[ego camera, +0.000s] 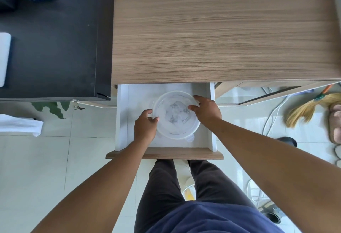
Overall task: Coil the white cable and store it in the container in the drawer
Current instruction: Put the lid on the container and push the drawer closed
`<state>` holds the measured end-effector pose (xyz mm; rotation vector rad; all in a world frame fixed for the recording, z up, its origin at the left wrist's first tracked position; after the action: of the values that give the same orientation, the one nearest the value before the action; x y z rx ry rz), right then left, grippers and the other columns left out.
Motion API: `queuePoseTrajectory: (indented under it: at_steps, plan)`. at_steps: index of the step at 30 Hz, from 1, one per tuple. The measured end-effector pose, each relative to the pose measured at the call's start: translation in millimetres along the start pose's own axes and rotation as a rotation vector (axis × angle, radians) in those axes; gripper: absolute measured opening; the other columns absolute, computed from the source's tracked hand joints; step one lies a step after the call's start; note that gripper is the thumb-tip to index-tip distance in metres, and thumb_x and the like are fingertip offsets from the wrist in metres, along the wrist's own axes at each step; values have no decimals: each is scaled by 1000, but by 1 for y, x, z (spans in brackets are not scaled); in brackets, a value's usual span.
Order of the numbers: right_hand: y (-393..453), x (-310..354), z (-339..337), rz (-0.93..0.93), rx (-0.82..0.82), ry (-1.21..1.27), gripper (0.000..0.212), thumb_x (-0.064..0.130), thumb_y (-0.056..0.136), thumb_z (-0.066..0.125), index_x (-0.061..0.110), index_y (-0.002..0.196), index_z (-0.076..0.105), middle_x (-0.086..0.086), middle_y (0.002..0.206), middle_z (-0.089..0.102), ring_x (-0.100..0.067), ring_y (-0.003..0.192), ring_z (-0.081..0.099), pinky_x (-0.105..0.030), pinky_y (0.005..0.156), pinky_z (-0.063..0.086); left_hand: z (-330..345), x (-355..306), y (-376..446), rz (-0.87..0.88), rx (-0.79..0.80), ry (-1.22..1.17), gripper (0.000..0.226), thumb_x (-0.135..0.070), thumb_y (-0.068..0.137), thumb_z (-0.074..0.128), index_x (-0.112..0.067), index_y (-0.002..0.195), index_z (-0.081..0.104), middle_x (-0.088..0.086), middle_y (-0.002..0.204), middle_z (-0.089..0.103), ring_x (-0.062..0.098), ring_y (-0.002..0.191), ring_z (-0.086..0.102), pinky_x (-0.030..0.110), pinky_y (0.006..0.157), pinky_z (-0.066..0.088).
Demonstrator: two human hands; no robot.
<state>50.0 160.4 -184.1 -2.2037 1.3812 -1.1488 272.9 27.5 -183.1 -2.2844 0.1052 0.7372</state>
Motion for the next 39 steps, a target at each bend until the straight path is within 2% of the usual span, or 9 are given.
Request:
queuePoseTrajectory:
  at_steps: [7, 11, 16, 21, 24, 27, 30, 34, 39]
  plan:
    - [2, 2, 1, 12, -10, -115, 45, 49, 90, 60, 26, 129, 58, -5, 121, 63, -28, 101, 63, -30, 69, 44, -4, -1, 2, -36, -19, 71, 44, -31, 92, 63, -20, 133, 51, 6, 101, 71, 29, 87, 71, 46, 82, 59]
    - [-16, 18, -18, -8, -266, -348, 52, 52, 85, 65, 12, 116, 54, -11, 123, 46, -34, 107, 51, -42, 74, 50, -5, -11, 1, -54, -84, 97, 65, -25, 92, 63, -25, 148, 30, 13, 125, 64, 33, 110, 64, 44, 91, 55]
    - [-36, 1, -5, 78, -297, -12, 44, 37, 90, 64, 2, 116, 61, -15, 119, 55, -34, 112, 52, -39, 86, 47, -3, -27, 9, 124, 7, 256, 63, -18, 94, 60, -20, 151, 33, 4, 156, 35, 26, 136, 46, 40, 108, 43]
    - [-31, -3, 9, 82, -185, 152, 22, 25, 87, 70, 7, 79, 61, -15, 96, 59, -30, 79, 54, -28, 67, 39, -7, -38, 20, 129, 21, 185, 35, -34, 86, 69, -12, 112, 64, 5, 107, 70, 25, 94, 66, 31, 72, 50]
    - [-21, -12, 7, 137, -118, 221, 47, 24, 82, 76, 14, 54, 39, -5, 64, 48, -27, 63, 46, -25, 48, 30, -7, -37, 27, 79, 32, 210, 38, -41, 84, 70, -6, 97, 67, 7, 93, 71, 29, 89, 68, 31, 67, 48]
    - [-22, -7, 5, 94, -50, 169, 22, 29, 84, 74, 11, 81, 63, -6, 79, 61, -31, 79, 59, -26, 56, 46, -7, -40, 33, 35, 80, 347, 53, -47, 83, 70, -6, 115, 62, 10, 113, 68, 31, 103, 65, 39, 81, 55]
    - [-33, -2, 13, -40, -3, -90, 81, 38, 83, 73, 19, 149, 29, -11, 144, 42, -33, 126, 48, -44, 94, 49, -5, -55, 37, 123, 141, 608, 90, -43, 78, 76, -15, 150, 28, 12, 146, 40, 32, 130, 48, 45, 97, 48]
    - [-53, -1, 40, -308, 109, -448, 132, 47, 62, 86, 36, 153, -8, -6, 163, -15, -35, 149, 7, -50, 108, 39, 16, -83, 39, 311, 318, 819, 116, -30, 71, 83, -38, 155, 3, 6, 159, 18, 29, 140, 33, 48, 103, 44]
    - [-53, -1, 53, -436, 70, -597, 135, 38, 65, 88, 20, 155, -12, -18, 162, -20, -38, 150, 7, -44, 110, 38, 43, -100, 48, 372, 493, 903, 112, -21, 65, 88, -35, 153, 20, 5, 148, 40, 27, 131, 48, 39, 99, 46]
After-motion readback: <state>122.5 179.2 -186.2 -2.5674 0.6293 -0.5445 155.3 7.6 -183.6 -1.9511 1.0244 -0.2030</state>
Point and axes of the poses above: each hand's wrist, its own y-axis towards the middle knuckle, its own z-axis out of the palm, x = y × z, the point moved 9 cm from there along y, towards the middle knuckle
